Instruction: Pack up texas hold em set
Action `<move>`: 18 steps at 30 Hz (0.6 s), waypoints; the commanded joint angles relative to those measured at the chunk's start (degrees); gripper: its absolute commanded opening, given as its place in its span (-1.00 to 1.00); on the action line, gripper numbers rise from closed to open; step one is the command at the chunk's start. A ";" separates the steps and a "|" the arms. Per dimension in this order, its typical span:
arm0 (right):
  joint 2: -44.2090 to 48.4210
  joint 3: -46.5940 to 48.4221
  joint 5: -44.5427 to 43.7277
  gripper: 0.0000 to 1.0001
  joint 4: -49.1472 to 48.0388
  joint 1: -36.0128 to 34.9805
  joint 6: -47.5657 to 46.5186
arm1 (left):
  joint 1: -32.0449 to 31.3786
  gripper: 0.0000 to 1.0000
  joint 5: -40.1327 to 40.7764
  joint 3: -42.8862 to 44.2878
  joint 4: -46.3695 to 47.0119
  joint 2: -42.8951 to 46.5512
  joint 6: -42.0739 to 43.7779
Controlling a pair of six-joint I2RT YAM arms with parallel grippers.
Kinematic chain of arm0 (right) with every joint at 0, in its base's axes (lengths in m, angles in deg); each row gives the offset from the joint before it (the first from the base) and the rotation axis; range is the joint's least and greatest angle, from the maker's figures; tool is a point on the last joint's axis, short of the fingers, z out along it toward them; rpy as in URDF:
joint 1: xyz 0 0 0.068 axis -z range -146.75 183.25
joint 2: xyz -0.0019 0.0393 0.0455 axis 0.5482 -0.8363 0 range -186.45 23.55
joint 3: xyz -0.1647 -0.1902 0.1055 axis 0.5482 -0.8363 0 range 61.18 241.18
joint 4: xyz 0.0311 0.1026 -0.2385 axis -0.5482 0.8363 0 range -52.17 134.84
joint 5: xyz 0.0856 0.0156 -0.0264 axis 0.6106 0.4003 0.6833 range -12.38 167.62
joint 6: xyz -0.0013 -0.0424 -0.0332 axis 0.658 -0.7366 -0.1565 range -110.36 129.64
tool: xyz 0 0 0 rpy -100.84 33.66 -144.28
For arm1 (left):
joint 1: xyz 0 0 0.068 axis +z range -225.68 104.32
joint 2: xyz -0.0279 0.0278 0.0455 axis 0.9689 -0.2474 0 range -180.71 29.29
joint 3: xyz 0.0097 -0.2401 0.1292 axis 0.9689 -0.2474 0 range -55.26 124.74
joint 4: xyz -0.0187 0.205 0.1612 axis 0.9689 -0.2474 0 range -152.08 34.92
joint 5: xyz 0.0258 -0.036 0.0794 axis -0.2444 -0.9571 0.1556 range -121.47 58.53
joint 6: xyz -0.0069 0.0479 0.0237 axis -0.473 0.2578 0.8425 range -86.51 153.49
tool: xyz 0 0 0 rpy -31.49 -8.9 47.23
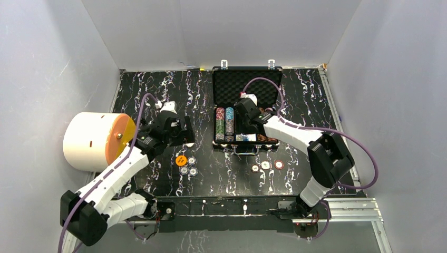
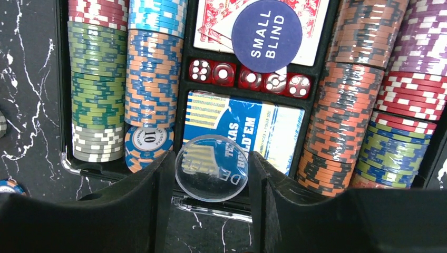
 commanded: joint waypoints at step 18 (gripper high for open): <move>3.85 0.60 1.00 0.64 -4.20 1.73 -2.95 | 3.65 0.81 -5.63 -3.97 -4.39 -13.59 -7.02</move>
